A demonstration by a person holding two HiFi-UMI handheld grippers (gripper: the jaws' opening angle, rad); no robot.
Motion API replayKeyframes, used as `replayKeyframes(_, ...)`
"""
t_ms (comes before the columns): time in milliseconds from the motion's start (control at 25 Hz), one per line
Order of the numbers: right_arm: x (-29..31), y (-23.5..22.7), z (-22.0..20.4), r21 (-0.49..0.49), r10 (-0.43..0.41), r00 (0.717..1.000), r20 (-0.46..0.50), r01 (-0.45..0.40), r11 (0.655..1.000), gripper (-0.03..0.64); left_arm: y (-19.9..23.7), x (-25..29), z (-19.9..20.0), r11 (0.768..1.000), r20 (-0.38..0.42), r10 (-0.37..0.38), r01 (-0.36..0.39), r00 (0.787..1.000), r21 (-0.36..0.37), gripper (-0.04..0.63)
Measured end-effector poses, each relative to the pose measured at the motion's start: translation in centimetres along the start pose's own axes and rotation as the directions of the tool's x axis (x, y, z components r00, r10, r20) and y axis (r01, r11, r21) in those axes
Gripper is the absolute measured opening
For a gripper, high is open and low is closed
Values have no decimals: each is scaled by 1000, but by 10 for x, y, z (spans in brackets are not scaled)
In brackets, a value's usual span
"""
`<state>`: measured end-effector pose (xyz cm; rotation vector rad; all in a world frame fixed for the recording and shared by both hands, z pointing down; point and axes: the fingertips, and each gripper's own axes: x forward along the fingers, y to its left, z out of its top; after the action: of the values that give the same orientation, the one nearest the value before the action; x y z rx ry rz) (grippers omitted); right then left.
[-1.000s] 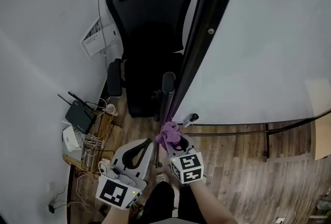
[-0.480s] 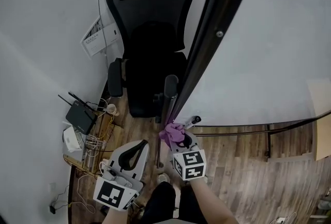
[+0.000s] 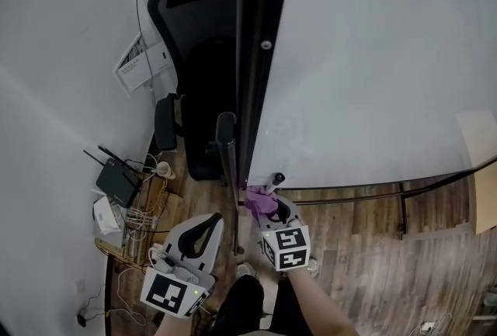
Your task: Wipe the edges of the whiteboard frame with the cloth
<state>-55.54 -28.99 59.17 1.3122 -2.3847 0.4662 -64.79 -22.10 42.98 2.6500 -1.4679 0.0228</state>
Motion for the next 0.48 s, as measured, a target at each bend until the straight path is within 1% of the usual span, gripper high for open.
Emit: replayKeyframes(480, -23, -34, -6, -15, 12, 1000, 17, -12, 1000, 101, -41, 18, 3, 1000, -17, 11, -10, 1000, 23, 17)
